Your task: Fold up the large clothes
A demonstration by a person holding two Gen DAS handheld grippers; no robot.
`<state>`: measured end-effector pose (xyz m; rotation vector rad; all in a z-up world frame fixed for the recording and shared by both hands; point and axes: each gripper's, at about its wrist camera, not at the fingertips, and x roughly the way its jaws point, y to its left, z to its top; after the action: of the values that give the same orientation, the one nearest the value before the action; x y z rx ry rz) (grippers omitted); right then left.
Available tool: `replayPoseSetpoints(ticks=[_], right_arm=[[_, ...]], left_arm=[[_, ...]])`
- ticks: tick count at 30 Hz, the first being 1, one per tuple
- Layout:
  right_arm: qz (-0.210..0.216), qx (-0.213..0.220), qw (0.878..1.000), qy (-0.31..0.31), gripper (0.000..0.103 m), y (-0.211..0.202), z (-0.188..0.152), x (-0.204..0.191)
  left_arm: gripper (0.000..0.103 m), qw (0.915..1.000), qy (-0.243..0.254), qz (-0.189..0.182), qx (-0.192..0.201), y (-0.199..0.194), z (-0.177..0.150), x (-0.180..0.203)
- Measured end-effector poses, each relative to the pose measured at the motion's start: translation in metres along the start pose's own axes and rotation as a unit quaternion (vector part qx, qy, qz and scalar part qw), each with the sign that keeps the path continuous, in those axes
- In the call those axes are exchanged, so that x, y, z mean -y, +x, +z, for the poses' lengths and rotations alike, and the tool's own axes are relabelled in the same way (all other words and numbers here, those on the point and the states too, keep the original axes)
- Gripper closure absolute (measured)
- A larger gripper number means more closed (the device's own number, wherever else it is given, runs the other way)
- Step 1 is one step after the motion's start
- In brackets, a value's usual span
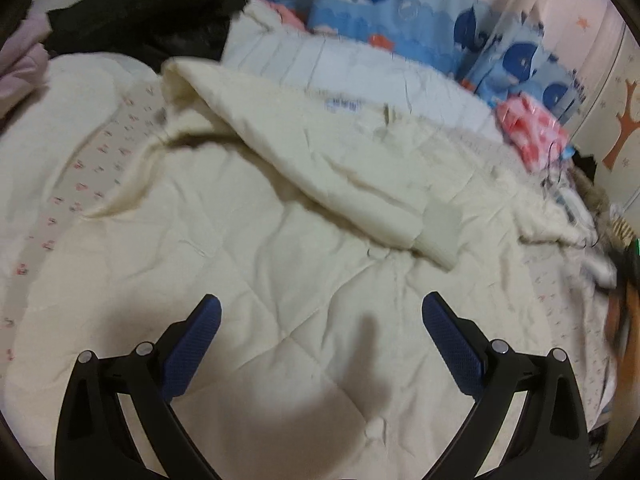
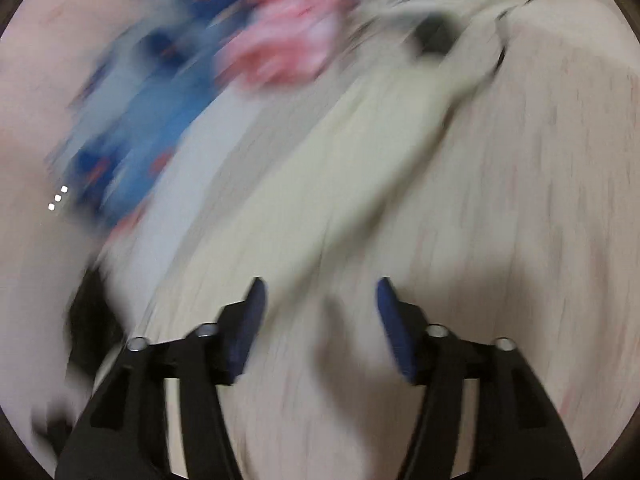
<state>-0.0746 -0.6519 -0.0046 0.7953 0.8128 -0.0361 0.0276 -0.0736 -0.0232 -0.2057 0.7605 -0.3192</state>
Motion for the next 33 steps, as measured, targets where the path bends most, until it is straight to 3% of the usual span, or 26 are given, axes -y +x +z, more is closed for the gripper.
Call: replayPoseSetpoints(ticks=[2, 4, 6, 7, 10, 11, 12, 14, 16, 19, 20, 23, 24, 25, 27, 30, 31, 33], right_arm=[[0.027, -0.070, 0.996, -0.054, 0.019, -0.004, -0.073, -0.023], [0.048, -0.132, 0.987, -0.084, 0.018, 0.002, -0.128, -0.042], [0.022, -0.141, 0.979, -0.146, 0.012, 0.002, -0.163, -0.066], [0.029, -0.146, 0.973, -0.176, 0.009, 0.003, -0.179, -0.080], [0.023, -0.169, 0.955, -0.242, 0.010, 0.012, -0.211, -0.118], [0.015, -0.173, 0.948, -0.268, 0.025, 0.017, -0.219, -0.126], [0.000, -0.170, 0.944, -0.284, 0.055, 0.019, -0.222, -0.134], [0.031, -0.153, 0.957, -0.246, 0.087, 0.009, -0.208, -0.136], [0.062, -0.108, 0.969, -0.213, 0.091, -0.018, -0.182, -0.136], [0.069, -0.057, 0.976, -0.200, 0.092, -0.064, -0.170, -0.136], [0.050, -0.060, 0.974, -0.211, 0.092, -0.069, -0.172, -0.133], [-0.036, -0.162, 0.960, -0.225, 0.084, -0.033, -0.199, -0.100], [-0.034, -0.162, 0.964, -0.209, 0.079, -0.032, -0.201, -0.087], [-0.008, -0.144, 0.973, -0.180, 0.078, -0.040, -0.197, -0.079], [-0.025, -0.088, 0.980, -0.177, 0.056, -0.064, -0.186, -0.084], [-0.029, -0.025, 0.979, -0.202, 0.042, -0.082, -0.167, -0.110], [-0.022, -0.012, 0.979, -0.204, 0.040, -0.084, -0.156, -0.120], [0.002, 0.003, 0.980, -0.200, 0.035, -0.089, -0.158, -0.132]], left_arm=[[0.006, 1.0000, -0.003, 0.001, 0.007, -0.016, -0.005, -0.001], [0.006, 1.0000, -0.003, 0.003, 0.002, -0.035, -0.015, -0.007], [0.006, 0.9999, 0.000, 0.009, -0.006, -0.048, -0.024, -0.010], [0.006, 0.9999, 0.004, 0.012, -0.008, -0.060, -0.033, -0.013], [0.006, 0.9996, 0.004, 0.025, -0.011, -0.094, -0.056, -0.027], [0.006, 0.9995, -0.001, 0.027, -0.013, -0.104, -0.062, -0.034], [0.006, 0.9994, -0.006, 0.029, -0.015, -0.113, -0.067, -0.038], [0.006, 0.9990, -0.014, 0.038, -0.018, -0.130, -0.077, -0.047], [0.006, 0.9988, -0.006, 0.046, -0.013, -0.148, -0.079, -0.049], [0.006, 0.9978, 0.019, 0.062, 0.016, -0.176, -0.071, -0.048], [0.006, 0.9969, 0.028, 0.068, 0.026, -0.181, -0.068, -0.047], [0.006, 0.9939, 0.059, 0.088, 0.032, -0.172, -0.054, -0.037], [0.006, 0.9929, 0.073, 0.090, 0.027, -0.162, -0.048, -0.030], [0.006, 0.9905, 0.097, 0.092, 0.031, -0.150, -0.042, -0.019], [0.006, 0.9802, 0.157, 0.111, 0.046, -0.127, -0.032, 0.003], [0.006, 0.9513, 0.270, 0.135, 0.062, -0.074, -0.017, 0.043], [0.006, 0.9367, 0.309, 0.149, 0.067, -0.051, -0.012, 0.058], [0.006, 0.9202, 0.353, 0.157, 0.063, -0.017, -0.006, 0.077]])
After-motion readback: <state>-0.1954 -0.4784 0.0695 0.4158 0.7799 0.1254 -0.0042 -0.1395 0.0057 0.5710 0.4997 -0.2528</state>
